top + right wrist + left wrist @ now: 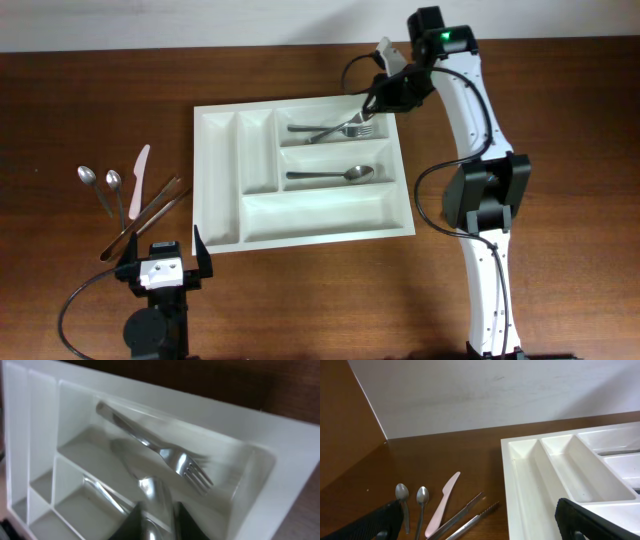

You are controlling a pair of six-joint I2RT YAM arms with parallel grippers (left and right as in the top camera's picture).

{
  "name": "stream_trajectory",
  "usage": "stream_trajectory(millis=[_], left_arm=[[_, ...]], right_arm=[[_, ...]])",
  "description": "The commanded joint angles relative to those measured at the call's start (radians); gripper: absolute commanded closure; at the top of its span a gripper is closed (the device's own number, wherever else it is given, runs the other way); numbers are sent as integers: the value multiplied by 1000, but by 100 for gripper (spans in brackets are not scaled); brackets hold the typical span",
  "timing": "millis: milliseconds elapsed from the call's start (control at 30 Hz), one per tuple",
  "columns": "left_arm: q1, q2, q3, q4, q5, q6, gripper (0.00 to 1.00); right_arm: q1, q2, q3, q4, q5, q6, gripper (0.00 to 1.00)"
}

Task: Pack container
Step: 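Open the right gripper to release the fork and raise away, then move the right gripper over the metal spoon right of the tray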

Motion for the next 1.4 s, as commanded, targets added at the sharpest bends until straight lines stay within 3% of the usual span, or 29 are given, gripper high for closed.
stream_trajectory(millis=[0, 500, 867, 1100, 1367], left_arm=[[-2, -6, -3, -2, -7, 12, 1], [-2, -6, -3, -2, -7, 12, 1], [-2, -6, -3, -2, -7, 12, 1], [-2, -6, -3, -2, -7, 12, 1], [-2, -6, -3, -2, -7, 12, 1]], right_arm=[[28, -11, 25, -2, 82, -6, 47], [-50, -23, 47, -75, 129, -6, 31], [-150, -85, 277, -319, 578, 143, 26], [-183, -94, 267, -318, 677, 351, 26], [-184, -82, 259, -318, 816, 375, 26]])
